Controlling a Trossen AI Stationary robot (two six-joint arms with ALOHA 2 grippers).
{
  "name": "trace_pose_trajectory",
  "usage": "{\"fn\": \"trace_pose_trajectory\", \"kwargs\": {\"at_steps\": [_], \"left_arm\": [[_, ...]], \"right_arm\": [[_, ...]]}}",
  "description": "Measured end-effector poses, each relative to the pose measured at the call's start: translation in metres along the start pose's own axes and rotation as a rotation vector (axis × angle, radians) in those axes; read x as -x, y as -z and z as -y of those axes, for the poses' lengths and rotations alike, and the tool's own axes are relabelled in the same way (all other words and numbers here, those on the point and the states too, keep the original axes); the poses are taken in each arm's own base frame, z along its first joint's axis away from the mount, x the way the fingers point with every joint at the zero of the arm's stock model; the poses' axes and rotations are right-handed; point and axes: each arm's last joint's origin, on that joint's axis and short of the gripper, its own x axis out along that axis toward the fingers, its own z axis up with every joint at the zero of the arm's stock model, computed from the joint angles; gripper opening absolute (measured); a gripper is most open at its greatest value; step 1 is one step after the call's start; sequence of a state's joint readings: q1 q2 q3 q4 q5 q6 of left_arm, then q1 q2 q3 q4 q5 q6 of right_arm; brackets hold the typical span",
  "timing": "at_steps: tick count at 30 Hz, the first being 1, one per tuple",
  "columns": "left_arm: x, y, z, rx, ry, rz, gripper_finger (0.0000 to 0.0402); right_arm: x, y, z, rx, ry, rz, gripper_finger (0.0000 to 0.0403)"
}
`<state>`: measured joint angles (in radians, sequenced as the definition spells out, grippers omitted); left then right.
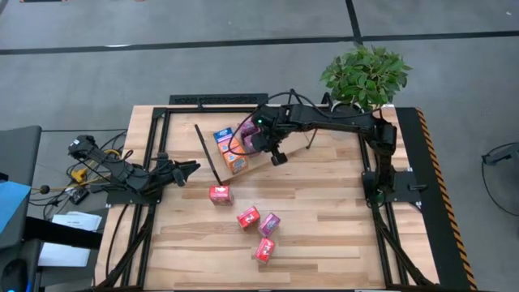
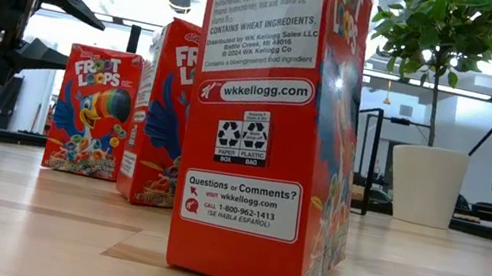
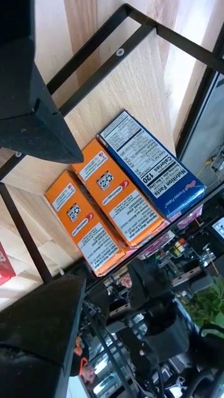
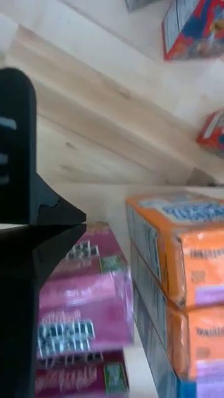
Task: Stack cereal on shelf
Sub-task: Put the bottom purple cereal box on the shelf aligned with the other purple cereal box
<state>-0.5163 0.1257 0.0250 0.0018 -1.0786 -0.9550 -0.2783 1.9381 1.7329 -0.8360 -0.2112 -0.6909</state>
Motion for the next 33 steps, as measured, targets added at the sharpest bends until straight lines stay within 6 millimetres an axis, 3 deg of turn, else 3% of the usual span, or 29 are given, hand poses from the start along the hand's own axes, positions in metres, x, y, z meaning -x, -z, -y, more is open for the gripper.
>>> {"fn": "trace_pose_trajectory", "kwargs": {"at_steps": [12, 21, 33], "left_arm": [[0.0, 0.0, 0.0, -0.001, 0.0, 0.0, 0.03], [0.0, 0.0, 0.0, -0.001, 0.0, 0.0, 0.03], [0.0, 0.0, 0.0, -0.001, 0.0, 0.001, 0.03]], "right_arm": [[-0.021, 0.004, 0.004, 0.013, 0.049, -0.068, 0.0038], [-0.02, 0.0, 0.007, 0.025, 0.104, -0.049, 0.0014], [-0.019, -0.003, 0.012, 0.029, 0.171, -0.034, 0.004]]}}
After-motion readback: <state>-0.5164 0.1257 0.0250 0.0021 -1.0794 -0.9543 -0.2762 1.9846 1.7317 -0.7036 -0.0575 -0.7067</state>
